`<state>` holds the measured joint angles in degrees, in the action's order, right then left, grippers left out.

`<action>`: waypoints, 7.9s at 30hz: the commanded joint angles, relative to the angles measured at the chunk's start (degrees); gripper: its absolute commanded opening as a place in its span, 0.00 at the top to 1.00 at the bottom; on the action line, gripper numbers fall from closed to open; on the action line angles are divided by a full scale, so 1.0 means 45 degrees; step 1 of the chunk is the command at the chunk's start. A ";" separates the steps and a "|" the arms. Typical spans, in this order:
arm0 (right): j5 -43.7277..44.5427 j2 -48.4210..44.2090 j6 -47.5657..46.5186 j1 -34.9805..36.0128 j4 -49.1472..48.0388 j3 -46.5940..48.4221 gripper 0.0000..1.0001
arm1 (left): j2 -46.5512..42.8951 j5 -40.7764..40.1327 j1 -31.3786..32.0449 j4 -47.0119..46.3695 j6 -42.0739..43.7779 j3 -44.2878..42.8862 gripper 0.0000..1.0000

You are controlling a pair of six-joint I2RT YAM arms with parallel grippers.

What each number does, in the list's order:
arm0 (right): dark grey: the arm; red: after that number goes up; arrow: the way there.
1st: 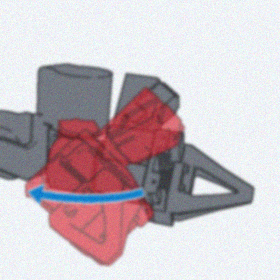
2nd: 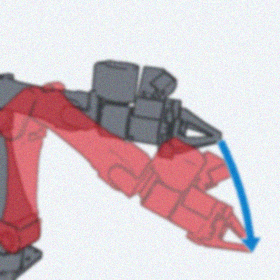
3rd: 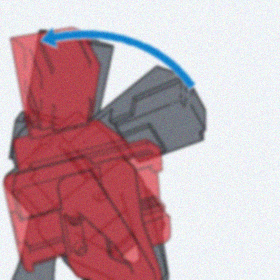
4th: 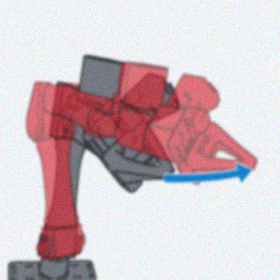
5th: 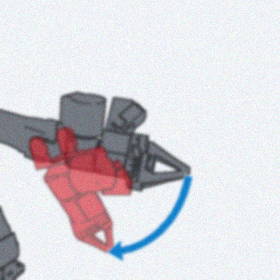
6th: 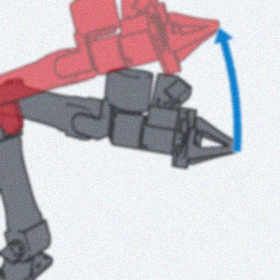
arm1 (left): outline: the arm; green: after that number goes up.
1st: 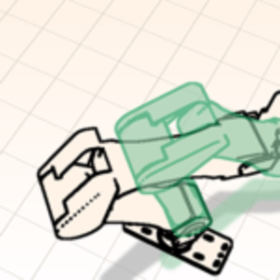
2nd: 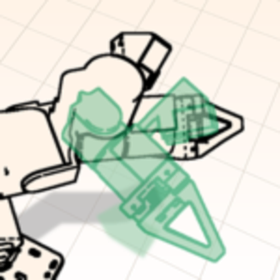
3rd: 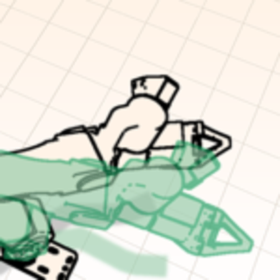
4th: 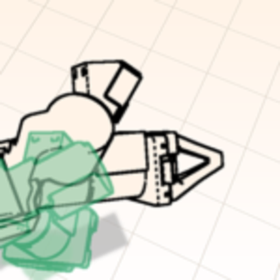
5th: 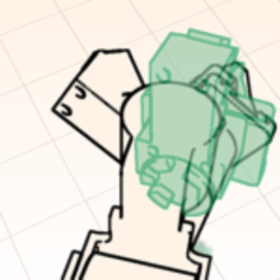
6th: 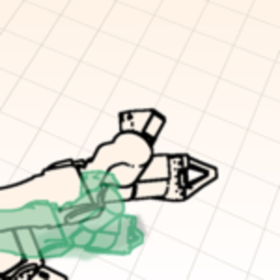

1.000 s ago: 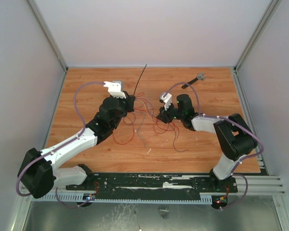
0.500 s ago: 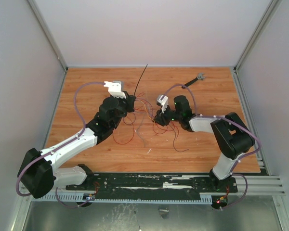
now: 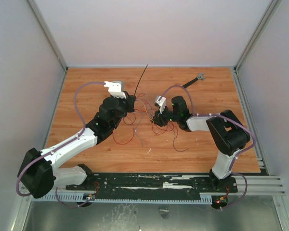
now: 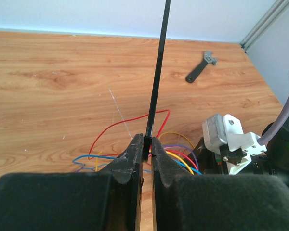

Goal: Zip-tie the wires
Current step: Tie the cable at the center of the board.

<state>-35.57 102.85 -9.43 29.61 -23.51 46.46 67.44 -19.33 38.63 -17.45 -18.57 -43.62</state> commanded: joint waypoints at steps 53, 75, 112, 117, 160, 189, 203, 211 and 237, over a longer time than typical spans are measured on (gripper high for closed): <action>0.2452 -0.7185 0.2448 -0.4084 0.0667 -0.2760 1.00 | -0.0508 -0.0449 -0.0827 0.0379 -0.0303 -0.0310 1.00; 0.2465 -0.8449 0.3955 -0.6521 0.0684 -0.3207 1.00 | -0.0651 -0.0541 -0.1036 0.0459 -0.0347 -0.0153 1.00; -0.1011 -0.7607 0.4142 -0.6898 0.0934 -0.2568 0.75 | -0.0401 -0.0358 -0.1222 0.0343 -0.0548 -0.0325 1.00; -0.1072 -0.7923 0.4293 -0.6443 0.0970 -0.2476 0.62 | -0.0366 -0.0265 -0.1221 0.0343 -0.0705 -0.0347 1.00; 0.9470 0.0363 -0.4525 0.5666 -1.8592 -0.4111 0.72 | 0.0541 0.1469 -0.1222 0.1003 -0.3073 -0.0803 1.00; -0.1056 -0.3296 -0.4144 0.1913 -0.5193 -0.0414 0.23 | 0.0241 0.1757 -0.1222 0.1027 -0.2510 -0.0699 1.00; -0.1535 -0.2250 -0.5834 0.1275 -0.2079 0.1552 0.19 | 0.0091 0.1803 -0.1215 0.1027 -0.2445 -0.0639 1.00; -0.1638 -0.1698 -0.6284 0.1280 -0.1218 0.2436 0.19 | 0.0152 0.1952 -0.1222 0.1027 -0.2408 -0.0650 1.00; -0.1441 -0.0851 -0.6893 0.1325 0.1663 0.4527 0.72 | 0.0513 0.1972 -0.1222 0.0910 -0.2385 -0.0757 1.00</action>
<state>-42.11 98.30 -39.59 35.59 -18.48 63.92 69.28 -11.20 33.50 -11.81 -29.80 -45.67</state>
